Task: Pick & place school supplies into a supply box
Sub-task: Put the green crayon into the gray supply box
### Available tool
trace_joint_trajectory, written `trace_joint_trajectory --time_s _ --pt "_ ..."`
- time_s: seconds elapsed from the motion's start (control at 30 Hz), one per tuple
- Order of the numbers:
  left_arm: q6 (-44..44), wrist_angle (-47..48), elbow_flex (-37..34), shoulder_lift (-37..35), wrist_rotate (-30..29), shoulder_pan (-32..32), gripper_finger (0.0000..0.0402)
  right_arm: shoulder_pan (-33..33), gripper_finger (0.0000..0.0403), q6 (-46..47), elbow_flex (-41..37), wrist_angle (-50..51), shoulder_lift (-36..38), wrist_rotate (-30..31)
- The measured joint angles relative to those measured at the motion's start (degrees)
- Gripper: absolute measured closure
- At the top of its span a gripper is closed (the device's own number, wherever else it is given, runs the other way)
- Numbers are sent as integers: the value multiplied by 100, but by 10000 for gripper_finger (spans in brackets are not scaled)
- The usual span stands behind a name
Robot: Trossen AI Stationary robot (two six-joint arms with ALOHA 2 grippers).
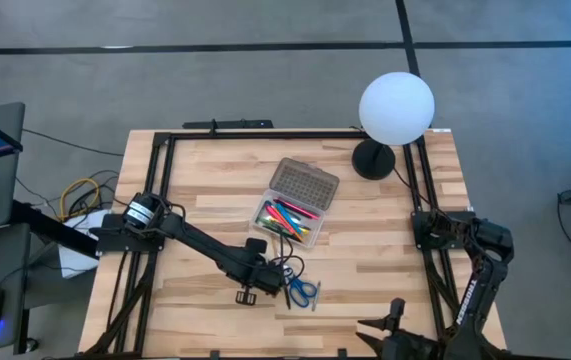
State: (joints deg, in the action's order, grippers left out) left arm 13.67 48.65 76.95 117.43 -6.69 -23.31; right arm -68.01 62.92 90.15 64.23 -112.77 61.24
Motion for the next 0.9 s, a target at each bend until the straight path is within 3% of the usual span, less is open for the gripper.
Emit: trace_joint_trajectory --time_s 0.37,0.9 --pt "0 -49 -4 0 -10 4 354 197 282 2 0 -2 0 -392" --pt "17 30 47 11 24 6 355 216 282 -42 0 -2 -2 -419"
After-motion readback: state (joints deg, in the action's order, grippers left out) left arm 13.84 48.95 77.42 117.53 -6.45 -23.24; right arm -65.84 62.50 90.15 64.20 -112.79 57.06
